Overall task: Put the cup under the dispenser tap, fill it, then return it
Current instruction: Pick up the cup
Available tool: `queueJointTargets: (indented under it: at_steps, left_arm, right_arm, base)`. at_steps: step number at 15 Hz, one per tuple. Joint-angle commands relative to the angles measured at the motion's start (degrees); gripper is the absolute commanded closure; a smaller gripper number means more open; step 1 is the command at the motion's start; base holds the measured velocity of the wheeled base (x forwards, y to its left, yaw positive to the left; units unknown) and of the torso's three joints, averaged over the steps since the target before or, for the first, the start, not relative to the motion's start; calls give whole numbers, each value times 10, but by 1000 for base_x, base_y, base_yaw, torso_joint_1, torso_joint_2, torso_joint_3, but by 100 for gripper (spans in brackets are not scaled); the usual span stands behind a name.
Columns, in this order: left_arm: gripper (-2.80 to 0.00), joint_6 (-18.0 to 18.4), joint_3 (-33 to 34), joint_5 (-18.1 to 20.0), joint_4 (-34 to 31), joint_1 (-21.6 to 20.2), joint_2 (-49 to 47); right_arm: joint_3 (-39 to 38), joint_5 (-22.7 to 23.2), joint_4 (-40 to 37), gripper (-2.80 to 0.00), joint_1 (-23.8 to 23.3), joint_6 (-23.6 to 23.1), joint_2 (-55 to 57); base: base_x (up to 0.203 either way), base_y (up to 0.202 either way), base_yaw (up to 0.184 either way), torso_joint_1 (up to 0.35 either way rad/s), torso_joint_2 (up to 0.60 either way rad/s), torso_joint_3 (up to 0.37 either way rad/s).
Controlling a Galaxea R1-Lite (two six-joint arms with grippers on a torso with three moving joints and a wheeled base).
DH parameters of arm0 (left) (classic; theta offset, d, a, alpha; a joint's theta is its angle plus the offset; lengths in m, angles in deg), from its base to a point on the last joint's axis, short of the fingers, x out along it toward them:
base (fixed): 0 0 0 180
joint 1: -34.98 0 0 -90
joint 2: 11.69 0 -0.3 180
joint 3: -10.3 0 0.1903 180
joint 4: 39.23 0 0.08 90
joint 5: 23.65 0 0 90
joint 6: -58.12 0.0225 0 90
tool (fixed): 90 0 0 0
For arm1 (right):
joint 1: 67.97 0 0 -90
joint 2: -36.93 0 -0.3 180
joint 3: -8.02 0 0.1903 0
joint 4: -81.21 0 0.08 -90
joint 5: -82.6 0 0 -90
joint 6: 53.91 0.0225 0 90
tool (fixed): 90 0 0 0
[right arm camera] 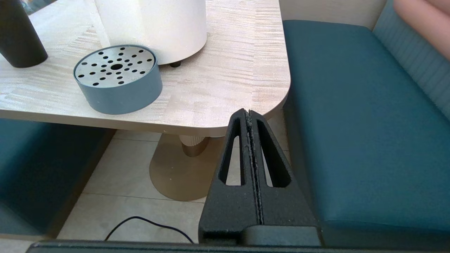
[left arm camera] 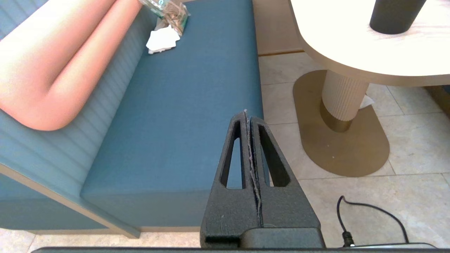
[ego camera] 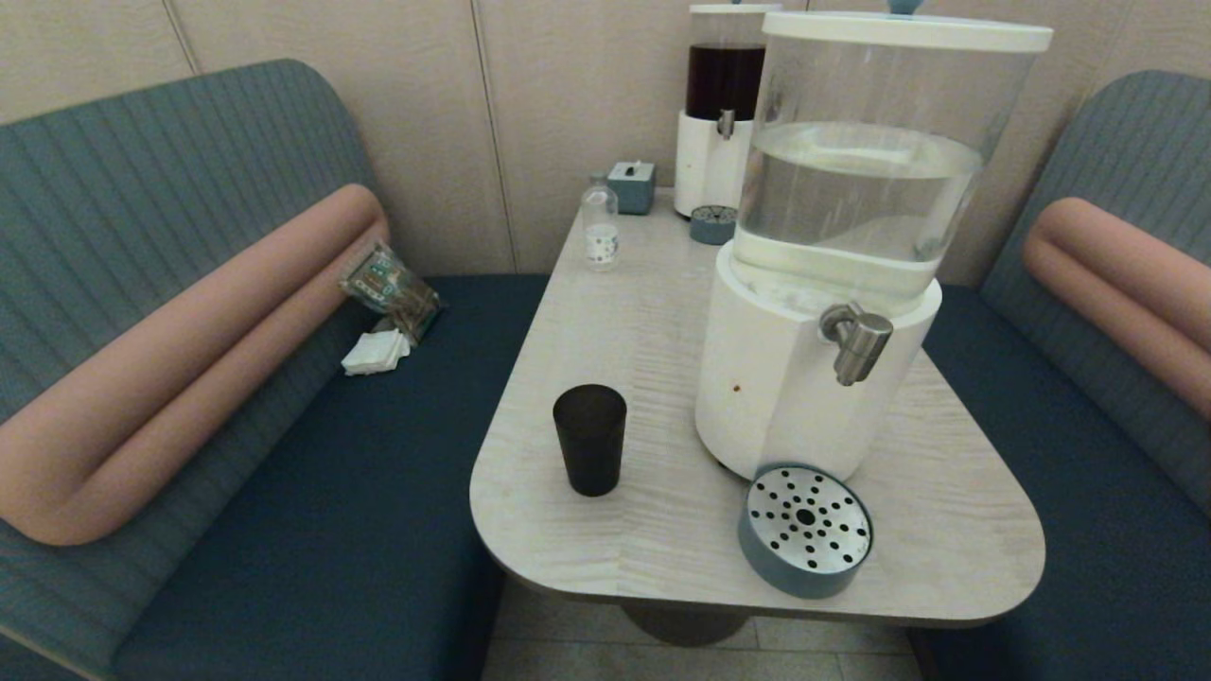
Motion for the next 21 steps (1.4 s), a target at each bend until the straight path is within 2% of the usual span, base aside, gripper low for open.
queueJointTargets:
  at_steps: [1,4,6,8,10,13,15,17,19,21]
  left_arm:
    - [0,-2,-6,-1,-1,0,-1]
    - [0,-15,-74,4,-7,0,-7]
    - [0,-52,-181,14,-10,0,-50]
    - [0,-96,-257,29,-11,3,-133]
    - [0,-130,-287,82,-9,8,-212]
    - [0,-144,-290,185,18,11,-335]
    - [0,-143,-282,261,88,11,-425]
    - [0,-127,-277,307,191,11,-535]
    - [0,-97,-267,338,335,12,-647]
    - [0,-77,-245,380,521,13,-753]
  right_arm:
    - [-8,0,1,0,0,0,-1]
    - [-8,0,1,0,0,0,-1]
    - [-8,0,1,0,0,0,-1]
    - [-8,0,1,0,0,0,-1]
    - [-8,0,1,0,0,0,-1]
    - [-8,0,1,0,0,0,-1]
    - [-8,0,1,0,0,0,-1]
    - [-8,0,1,0,0,0,-1]
    - [-8,0,0,0,0,0,-1]
    - [-8,0,1,0,0,0,-1]
  base:
    - [0,0,0,0,0,0]
    - [0,0,0,0,0,0]
    - [0,0,0,0,0,0]
    - [0,0,0,0,0,0]
    - [0,0,0,0,0,0]
    - [0,0,0,0,0,0]
    - [0,0,0,0,0,0]
    - [0,0,0,0,0,0]
    - [0,0,0,0,0,0]
    - [0,0,0,0,0,0]
